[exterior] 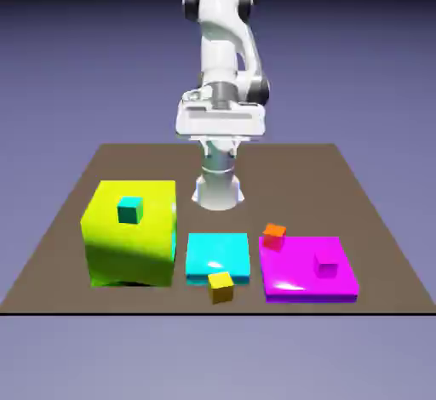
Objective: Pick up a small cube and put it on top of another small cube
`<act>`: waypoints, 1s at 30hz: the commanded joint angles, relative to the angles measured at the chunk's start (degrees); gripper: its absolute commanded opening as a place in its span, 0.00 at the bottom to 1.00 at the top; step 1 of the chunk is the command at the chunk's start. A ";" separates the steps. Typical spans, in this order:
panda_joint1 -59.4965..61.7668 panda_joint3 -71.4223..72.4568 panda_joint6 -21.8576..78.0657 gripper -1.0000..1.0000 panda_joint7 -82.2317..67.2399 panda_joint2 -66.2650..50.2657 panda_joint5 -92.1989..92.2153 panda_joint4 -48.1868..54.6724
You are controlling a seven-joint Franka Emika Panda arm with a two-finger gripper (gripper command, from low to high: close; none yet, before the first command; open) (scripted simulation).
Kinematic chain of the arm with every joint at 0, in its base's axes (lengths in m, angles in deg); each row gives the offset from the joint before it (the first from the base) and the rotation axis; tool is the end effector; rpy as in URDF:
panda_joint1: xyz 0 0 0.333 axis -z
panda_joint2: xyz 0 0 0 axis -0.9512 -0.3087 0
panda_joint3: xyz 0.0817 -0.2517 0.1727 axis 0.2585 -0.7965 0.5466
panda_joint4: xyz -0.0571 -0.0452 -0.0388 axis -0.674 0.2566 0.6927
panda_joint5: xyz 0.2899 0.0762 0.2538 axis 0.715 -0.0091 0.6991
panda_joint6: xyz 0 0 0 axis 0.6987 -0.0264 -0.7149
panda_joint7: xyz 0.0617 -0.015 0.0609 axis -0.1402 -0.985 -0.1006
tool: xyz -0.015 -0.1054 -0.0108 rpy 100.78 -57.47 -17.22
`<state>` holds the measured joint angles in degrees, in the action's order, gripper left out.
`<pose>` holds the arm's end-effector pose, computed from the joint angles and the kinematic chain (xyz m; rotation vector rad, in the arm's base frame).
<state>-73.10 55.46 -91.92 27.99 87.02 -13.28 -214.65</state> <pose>0.3986 0.0049 0.4488 -2.5223 0.9488 -0.9892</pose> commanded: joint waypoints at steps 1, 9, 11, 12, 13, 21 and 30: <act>-0.33 -0.30 1.15 0.50 -0.50 -2.08 0.06 1.09; -2.94 -2.67 10.38 0.50 -4.45 -18.69 0.55 9.82; -3.60 -3.26 12.69 0.50 -5.44 -22.84 0.67 12.00; -3.92 -3.56 13.84 0.50 -5.94 -24.92 0.74 13.09; -4.25 -3.85 15.00 0.50 -6.43 -27.00 0.80 14.19; -6.87 -6.22 24.22 0.50 -10.39 -43.61 1.29 22.91; -6.12 -5.19 17.25 0.00 -12.38 -57.18 3.03 25.74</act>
<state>-79.22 50.27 -74.66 15.61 29.85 -10.25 -188.91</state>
